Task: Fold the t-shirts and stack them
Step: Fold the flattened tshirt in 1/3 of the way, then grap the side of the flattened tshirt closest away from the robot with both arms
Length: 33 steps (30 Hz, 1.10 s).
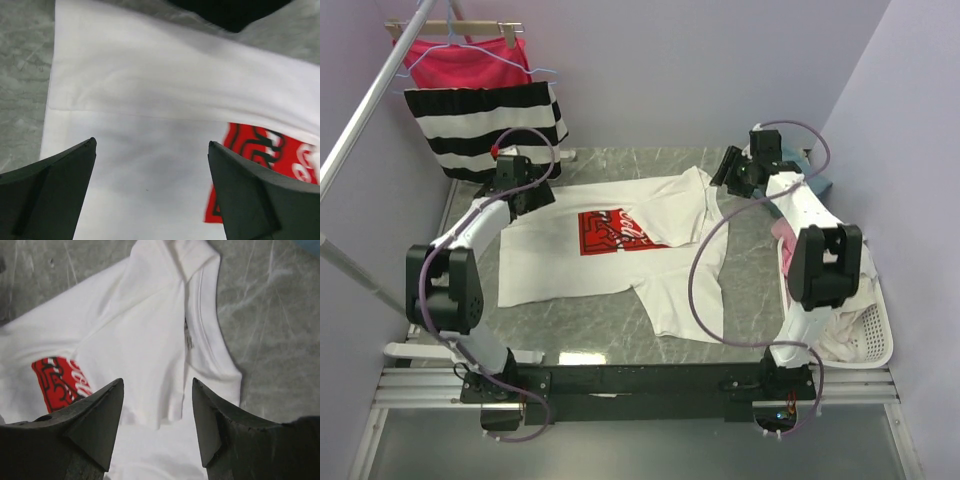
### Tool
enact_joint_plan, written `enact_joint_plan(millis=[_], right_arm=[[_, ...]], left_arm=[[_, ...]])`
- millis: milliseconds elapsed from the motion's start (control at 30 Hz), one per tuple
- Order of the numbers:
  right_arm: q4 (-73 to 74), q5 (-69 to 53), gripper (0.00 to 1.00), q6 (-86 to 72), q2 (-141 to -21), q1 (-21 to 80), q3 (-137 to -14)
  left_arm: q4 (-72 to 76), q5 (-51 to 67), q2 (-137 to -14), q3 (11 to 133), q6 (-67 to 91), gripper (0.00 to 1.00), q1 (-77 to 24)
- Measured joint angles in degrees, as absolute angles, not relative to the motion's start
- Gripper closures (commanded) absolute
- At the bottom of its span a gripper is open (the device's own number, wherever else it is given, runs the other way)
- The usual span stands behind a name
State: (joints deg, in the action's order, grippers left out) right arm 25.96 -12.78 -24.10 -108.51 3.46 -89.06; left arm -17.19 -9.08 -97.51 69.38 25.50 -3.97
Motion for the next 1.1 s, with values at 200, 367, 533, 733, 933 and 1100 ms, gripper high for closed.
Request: enact_joint_plan(millis=[200,367,533,733,933,1100], right_arm=[[26.09,-11.46,0.36,-24.49,-94.63,5.87,-72.86],[29.61,-9.58,0.35,-26.26,-81.91,11.70,-54.19],[32.77,-8.73,0.35,-30.41,-68.38,14.94,-43.97],[36.51,-7.73,0.35,-36.53,-57.06,17.65,-37.45],[41.78,-6.48,0.35,-42.92,-50.28,23.11,-31.75],[44.75,-5.10,0.35,-47.33,-44.95,25.32,-27.14]], left_arm=[[-16.78,-8.80,-87.85,62.35,29.10,0.00,-6.63],[-20.84,-8.91,-78.32,50.50,32.77,0.01,-6.72],[-25.47,-10.94,-68.64,43.72,37.30,0.01,-7.01],[-30.24,-14.92,-63.55,39.51,42.46,0.01,-7.44],[-31.99,-14.68,-63.61,37.15,46.52,0.01,-7.68],[-32.29,-13.72,-64.86,35.46,49.30,0.01,-5.26]])
